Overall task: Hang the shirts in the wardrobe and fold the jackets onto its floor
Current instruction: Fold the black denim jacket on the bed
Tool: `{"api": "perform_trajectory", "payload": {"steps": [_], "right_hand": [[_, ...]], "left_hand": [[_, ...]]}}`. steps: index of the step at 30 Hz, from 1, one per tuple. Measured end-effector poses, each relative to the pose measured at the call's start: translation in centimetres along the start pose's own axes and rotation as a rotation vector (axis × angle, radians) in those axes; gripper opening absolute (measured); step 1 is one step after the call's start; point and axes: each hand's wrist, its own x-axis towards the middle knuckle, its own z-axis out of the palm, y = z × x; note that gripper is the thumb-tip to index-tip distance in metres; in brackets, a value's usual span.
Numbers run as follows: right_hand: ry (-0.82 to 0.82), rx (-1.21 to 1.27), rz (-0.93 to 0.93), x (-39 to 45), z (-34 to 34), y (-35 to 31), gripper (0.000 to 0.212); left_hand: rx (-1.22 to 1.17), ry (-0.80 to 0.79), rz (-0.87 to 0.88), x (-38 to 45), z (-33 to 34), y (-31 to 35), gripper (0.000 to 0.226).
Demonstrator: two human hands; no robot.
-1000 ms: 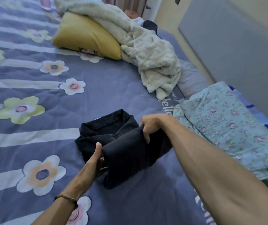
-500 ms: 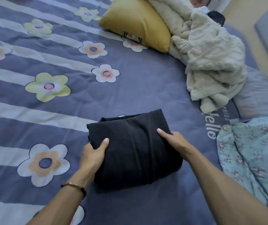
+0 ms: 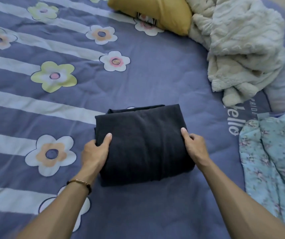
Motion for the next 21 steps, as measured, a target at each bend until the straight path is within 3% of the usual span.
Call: {"api": "perform_trajectory", "payload": {"steps": [5, 8, 11, 15, 16, 18, 19, 21], "right_hand": [[0.101, 0.227, 0.141, -5.3, 1.3, 3.4, 0.052], [0.226, 0.273, 0.204, -4.9, 2.3, 3.7, 0.054], [0.289, 0.373, 0.216, -4.6, 3.1, 5.1, 0.054], [0.258, 0.196, 0.162, -4.5, 2.9, 5.5, 0.049], [0.308, 0.106, 0.101, -4.5, 2.7, 5.1, 0.042], [0.5, -0.066, -0.131, -4.6, 2.5, 3.8, 0.017], [0.563, -0.154, -0.299, -4.8, 2.9, 2.6, 0.021], [0.483, -0.336, -0.677, -5.0, 4.3, 0.1, 0.039]], "left_hand": [[-0.058, 0.103, 0.094, -6.8, 1.8, -3.3, 0.047], [0.004, 0.256, 0.136, -5.8, 2.0, -5.5, 0.042], [0.108, 0.249, 0.131, -4.4, 2.3, -7.2, 0.041], [0.287, 0.237, 0.144, -4.7, 2.0, -7.3, 0.034], [0.345, 0.267, 0.197, -4.8, 1.5, -6.9, 0.029], [0.454, 0.386, 0.49, -4.7, 0.6, -5.4, 0.043], [0.526, 0.419, 0.687, -4.5, 0.6, -4.3, 0.052], [0.727, 0.326, 1.025, -3.5, 2.0, -2.5, 0.057]]}}
